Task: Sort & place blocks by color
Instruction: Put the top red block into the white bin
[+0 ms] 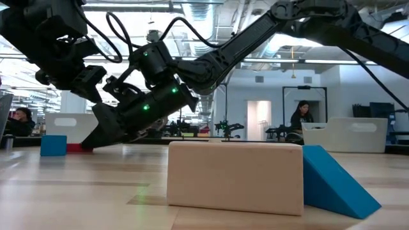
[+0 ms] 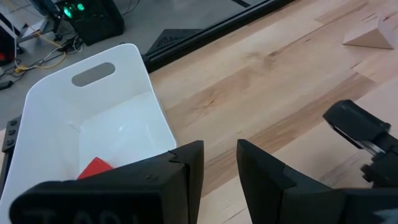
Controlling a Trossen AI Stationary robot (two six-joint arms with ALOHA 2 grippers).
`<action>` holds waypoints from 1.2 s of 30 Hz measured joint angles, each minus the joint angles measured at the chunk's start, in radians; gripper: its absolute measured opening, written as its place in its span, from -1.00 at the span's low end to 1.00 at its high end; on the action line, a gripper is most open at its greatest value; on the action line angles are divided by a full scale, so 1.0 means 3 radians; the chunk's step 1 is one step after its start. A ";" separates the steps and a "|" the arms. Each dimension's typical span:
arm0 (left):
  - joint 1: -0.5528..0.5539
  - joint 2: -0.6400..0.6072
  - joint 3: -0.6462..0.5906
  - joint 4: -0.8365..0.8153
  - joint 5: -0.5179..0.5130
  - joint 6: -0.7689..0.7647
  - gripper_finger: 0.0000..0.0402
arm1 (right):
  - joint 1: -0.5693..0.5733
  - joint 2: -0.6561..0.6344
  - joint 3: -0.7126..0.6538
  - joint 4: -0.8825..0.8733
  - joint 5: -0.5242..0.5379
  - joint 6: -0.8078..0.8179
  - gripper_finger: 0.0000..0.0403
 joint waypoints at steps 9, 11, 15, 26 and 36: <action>0.0000 0.0000 0.0000 0.0000 0.0000 -0.0003 -0.57 | -0.0020 -0.0001 0.0000 -0.0060 -0.0012 0.0007 -0.35; 0.0001 0.0000 0.0000 0.0000 0.0000 -0.0004 -0.57 | -0.0020 -0.0001 0.0000 -0.0051 -0.0013 0.0010 -0.35; 0.0001 0.0000 0.0000 0.0001 -0.0014 -0.0026 -0.57 | -0.0020 -0.0001 0.0000 -0.0019 -0.0051 0.0011 -0.27; 0.0001 0.0000 0.0000 0.0001 -0.0037 -0.0021 -0.57 | -0.0041 0.0163 0.0131 0.0110 -0.0090 0.0018 -0.25; 0.0001 0.0000 0.0000 -0.0001 0.0023 0.0027 -0.57 | -0.0063 0.0196 0.0205 0.0024 -0.0077 -0.0019 -0.77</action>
